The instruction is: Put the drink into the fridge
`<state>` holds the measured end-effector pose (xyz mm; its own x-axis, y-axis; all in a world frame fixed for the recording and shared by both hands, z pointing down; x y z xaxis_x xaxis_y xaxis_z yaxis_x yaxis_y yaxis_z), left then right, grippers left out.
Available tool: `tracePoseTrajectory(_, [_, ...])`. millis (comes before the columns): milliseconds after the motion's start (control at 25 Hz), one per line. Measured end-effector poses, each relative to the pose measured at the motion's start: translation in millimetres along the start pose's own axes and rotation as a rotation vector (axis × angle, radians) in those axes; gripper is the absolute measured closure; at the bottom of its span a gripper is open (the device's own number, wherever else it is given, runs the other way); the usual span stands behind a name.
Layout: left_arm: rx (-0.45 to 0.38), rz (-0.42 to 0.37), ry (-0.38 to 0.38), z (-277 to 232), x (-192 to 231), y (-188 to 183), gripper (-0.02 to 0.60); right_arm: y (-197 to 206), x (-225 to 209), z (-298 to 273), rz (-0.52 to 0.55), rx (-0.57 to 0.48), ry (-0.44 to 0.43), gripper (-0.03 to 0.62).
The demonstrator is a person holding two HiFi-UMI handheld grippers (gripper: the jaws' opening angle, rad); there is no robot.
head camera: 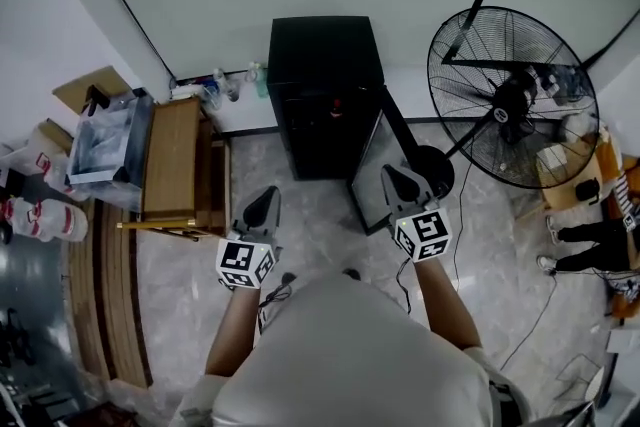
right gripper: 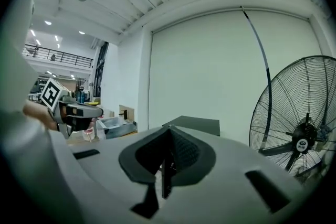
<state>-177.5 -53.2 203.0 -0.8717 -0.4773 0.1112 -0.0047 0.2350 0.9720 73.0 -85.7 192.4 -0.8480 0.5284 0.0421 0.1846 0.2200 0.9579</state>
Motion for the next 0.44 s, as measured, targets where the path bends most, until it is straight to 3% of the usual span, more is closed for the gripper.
tracePoseTrajectory(440, [-0.003, -0.003, 0.023, -1, 14, 0, 0.572, 6, 5, -4, -0.019, 0.01, 0.04, 0.595])
Point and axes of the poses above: the fingertips, and each gripper's own axes: z backward along the fingers, x to its left, y out of its underside, the point moved 3 cm from there along z, backward along the fingers, and after that the axes turned 6 degrees about x, right-handed, at the moved point
